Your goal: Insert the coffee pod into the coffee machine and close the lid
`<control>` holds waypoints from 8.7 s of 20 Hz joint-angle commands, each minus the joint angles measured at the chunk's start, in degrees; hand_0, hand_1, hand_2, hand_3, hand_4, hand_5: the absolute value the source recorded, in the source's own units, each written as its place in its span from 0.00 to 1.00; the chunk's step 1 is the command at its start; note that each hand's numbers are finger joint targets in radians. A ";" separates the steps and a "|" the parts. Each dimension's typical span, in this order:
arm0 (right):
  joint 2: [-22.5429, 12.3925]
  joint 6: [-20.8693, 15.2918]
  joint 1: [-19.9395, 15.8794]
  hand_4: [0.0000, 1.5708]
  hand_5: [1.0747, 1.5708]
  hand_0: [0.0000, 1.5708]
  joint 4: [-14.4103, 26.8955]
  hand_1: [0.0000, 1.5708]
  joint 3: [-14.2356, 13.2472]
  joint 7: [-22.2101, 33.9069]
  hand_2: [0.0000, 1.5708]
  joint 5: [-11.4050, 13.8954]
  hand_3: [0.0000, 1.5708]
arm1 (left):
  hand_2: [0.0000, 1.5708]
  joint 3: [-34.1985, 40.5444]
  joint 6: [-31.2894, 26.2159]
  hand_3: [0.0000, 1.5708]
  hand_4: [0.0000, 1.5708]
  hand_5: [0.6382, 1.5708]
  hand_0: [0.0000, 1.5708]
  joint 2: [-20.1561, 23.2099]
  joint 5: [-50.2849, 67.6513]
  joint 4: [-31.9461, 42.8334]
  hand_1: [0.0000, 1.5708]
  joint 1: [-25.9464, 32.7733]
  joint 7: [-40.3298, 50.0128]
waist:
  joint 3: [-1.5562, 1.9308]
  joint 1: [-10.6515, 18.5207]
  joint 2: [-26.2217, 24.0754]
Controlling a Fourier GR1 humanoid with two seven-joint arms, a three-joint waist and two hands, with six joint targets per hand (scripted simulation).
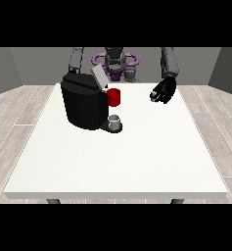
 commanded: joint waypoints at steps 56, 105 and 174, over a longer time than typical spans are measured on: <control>-2.48 0.65 -11.96 0.02 1.00 0.00 -0.31 0.00 -4.66 -0.56 0.00 -2.82 0.00 | 0.80 8.23 -17.37 0.76 0.27 1.00 0.76 -1.66 1.50 0.42 0.76 -33.96 16.97 | 0.02 -8.84 8.38; -3.12 0.09 -13.24 0.09 1.00 0.00 -5.04 0.00 -1.97 3.45 0.00 0.01 0.00 | 0.67 7.74 -5.15 0.47 0.00 1.00 0.66 6.85 -6.90 3.26 0.66 -35.51 3.81 | 0.00 -13.17 13.11; -8.38 9.48 -14.26 0.06 1.00 0.00 4.86 0.00 -12.81 7.78 0.00 -13.76 0.00 | 0.00 13.44 -9.93 0.00 0.22 1.00 0.00 -25.90 32.51 -21.54 0.00 13.90 11.62 | 0.02 19.91 -16.61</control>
